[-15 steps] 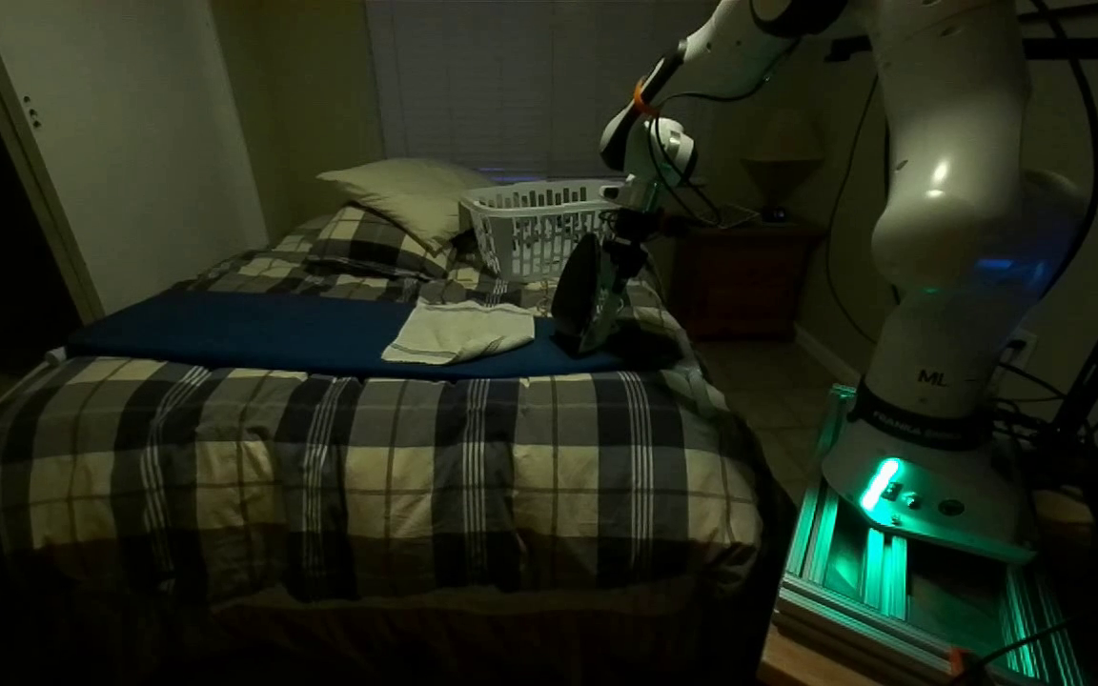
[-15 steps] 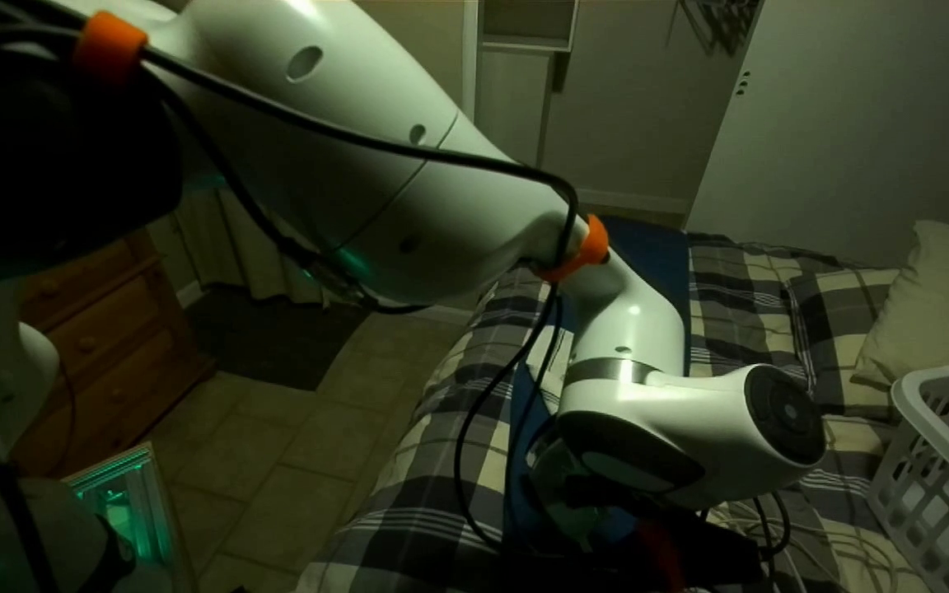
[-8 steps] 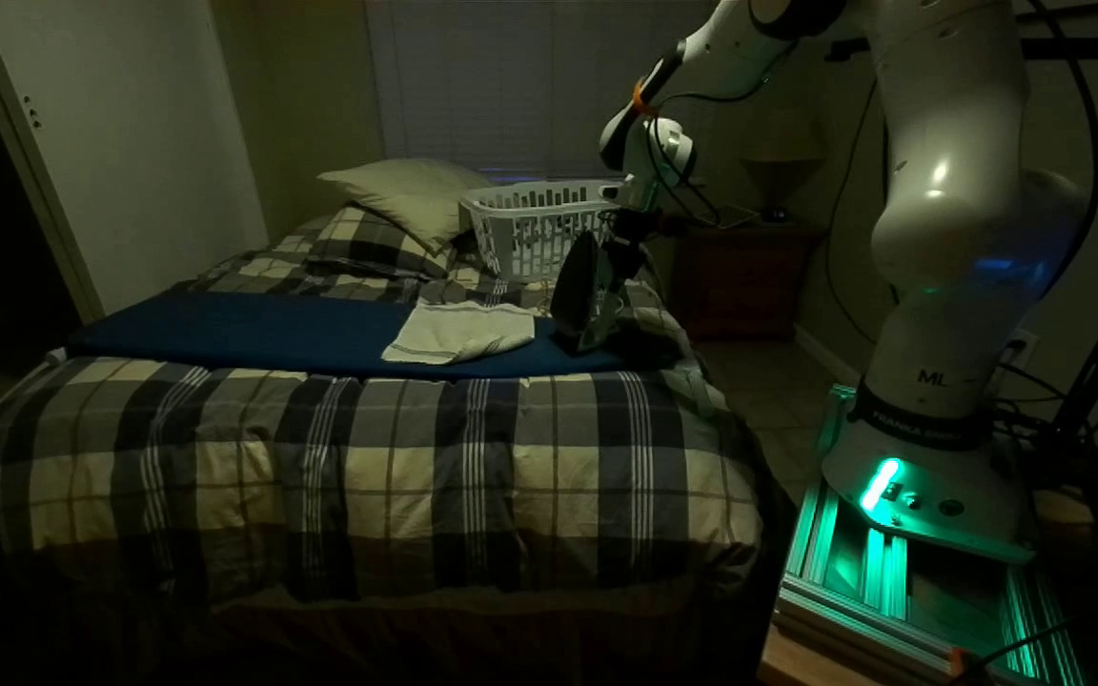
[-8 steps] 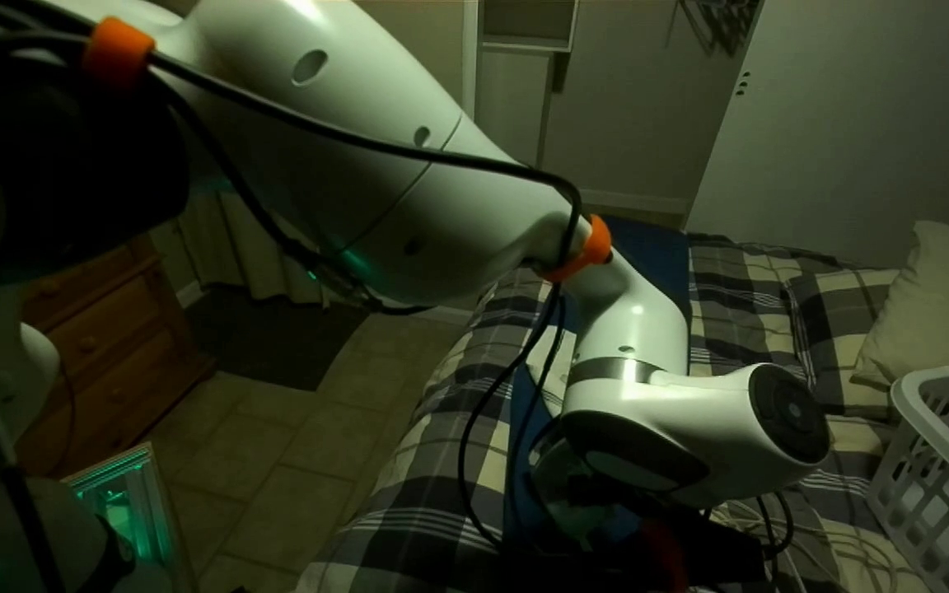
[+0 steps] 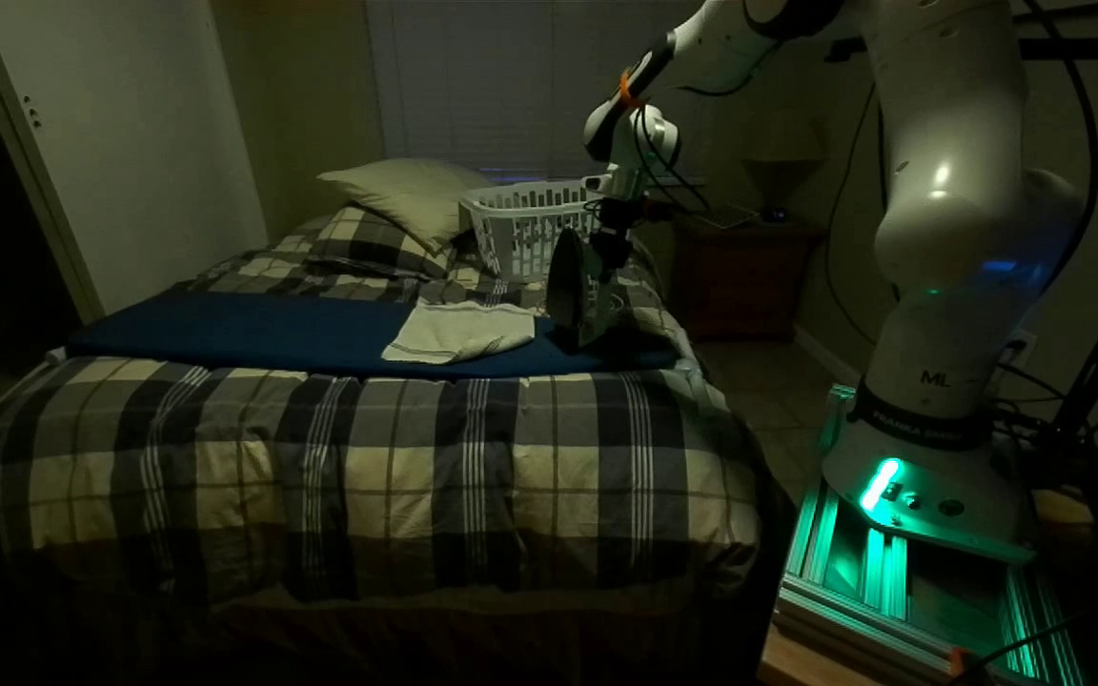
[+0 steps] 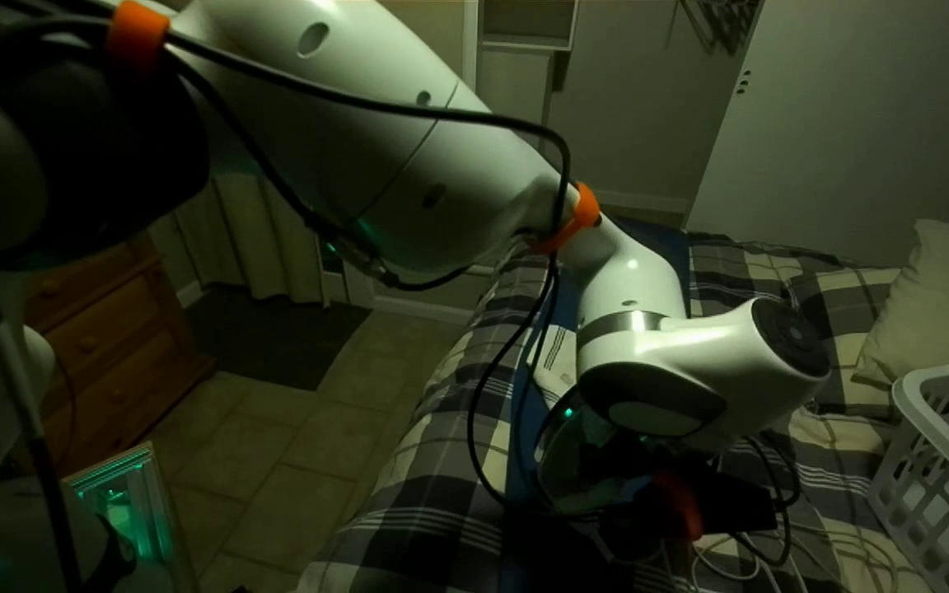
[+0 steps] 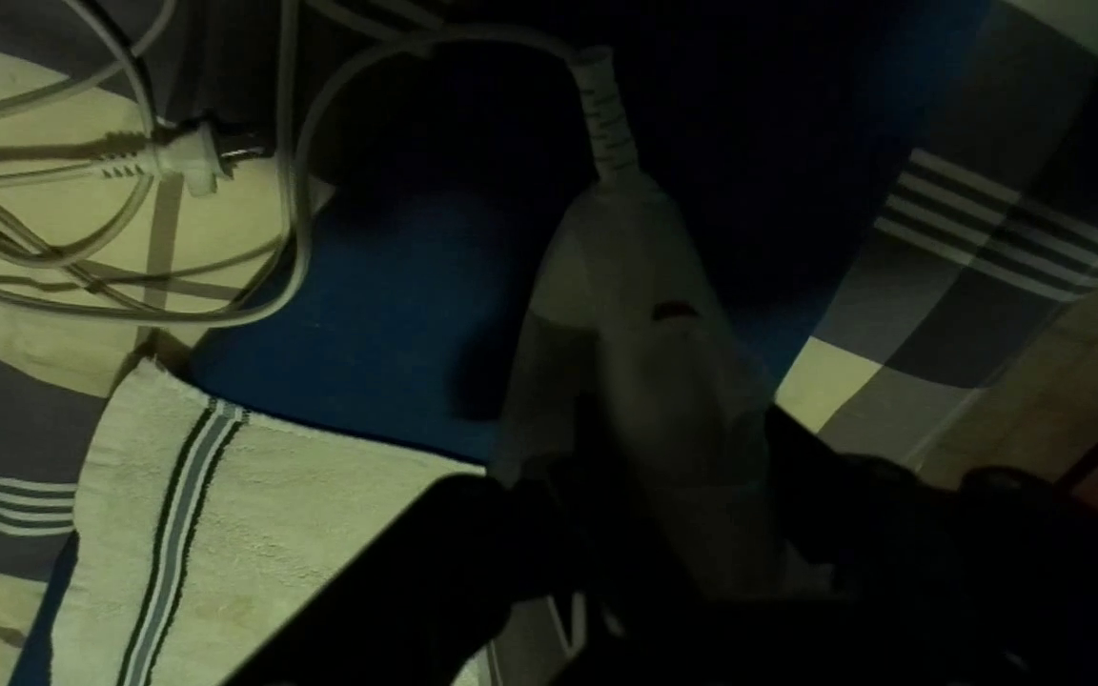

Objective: Use the pressing iron to straighten the towel

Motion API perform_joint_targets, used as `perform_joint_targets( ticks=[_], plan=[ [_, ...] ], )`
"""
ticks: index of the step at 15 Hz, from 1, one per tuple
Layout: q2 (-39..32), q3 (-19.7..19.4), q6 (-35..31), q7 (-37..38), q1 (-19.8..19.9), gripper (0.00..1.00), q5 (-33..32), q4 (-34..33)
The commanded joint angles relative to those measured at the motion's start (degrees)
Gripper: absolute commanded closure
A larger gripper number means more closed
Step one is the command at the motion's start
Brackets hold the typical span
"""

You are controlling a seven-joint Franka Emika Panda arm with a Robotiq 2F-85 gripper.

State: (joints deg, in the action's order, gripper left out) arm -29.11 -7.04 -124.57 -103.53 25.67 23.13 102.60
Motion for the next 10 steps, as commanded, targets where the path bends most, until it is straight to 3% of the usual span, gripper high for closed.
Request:
perform_joint_targets(
  ticks=[1, 5, 10],
  plan=[
    [-0.4, -1.8, 3.5, 8.7, -2.2, 0.86, -6.8, -5.4],
    [-2.9, -1.4, 5.7, 14.5, -2.3, 0.86, -10.9, -10.3],
    [-7.7, 0.2, 5.5, 15.7, -0.4, 0.86, -10.5, -15.3]
  ],
)
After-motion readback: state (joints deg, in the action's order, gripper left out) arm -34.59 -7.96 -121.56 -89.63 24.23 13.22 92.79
